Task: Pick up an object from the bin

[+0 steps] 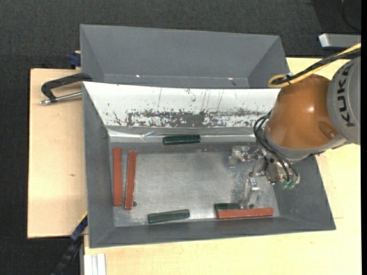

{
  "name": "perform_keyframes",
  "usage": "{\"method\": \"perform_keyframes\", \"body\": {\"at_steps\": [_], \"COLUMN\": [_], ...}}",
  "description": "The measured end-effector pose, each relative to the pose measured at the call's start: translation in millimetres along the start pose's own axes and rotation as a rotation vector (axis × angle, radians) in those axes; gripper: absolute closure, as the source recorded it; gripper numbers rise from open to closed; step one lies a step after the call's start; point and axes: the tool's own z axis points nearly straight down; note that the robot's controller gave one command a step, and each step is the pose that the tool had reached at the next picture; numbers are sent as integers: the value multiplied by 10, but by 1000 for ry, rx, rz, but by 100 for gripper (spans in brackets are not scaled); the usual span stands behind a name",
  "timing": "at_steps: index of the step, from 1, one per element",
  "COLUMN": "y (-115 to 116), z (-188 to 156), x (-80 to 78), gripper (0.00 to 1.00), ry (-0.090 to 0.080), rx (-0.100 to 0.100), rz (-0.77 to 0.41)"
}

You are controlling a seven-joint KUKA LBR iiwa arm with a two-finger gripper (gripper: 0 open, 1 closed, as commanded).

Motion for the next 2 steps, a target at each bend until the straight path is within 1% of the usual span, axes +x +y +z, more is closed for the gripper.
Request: {"method": "perform_keyframes", "body": {"at_steps": [1,2], "y": [-34,-77], "z": [300,610], "x": [60,100], "gripper": [0,0], "ry": [-10,-6], "rx": [4,3], "rz": [-94,-311]}}
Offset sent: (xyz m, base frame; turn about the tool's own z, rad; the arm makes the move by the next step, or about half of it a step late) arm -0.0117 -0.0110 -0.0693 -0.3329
